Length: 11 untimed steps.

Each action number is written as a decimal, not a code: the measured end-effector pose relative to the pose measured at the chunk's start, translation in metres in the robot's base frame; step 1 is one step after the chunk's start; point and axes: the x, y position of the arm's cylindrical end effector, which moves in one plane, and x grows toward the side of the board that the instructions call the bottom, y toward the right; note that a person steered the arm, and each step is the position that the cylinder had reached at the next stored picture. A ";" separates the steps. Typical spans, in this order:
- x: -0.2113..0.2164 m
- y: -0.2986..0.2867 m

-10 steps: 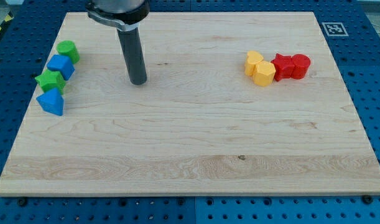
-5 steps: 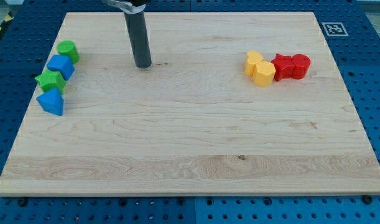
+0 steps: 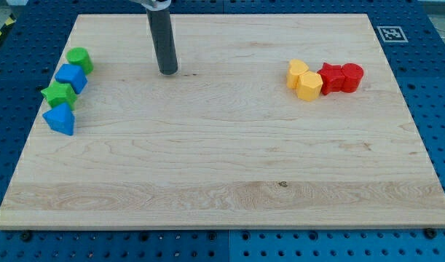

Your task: Move the arm towards the top center

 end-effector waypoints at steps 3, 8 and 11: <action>-0.002 0.000; -0.005 0.023; -0.019 0.043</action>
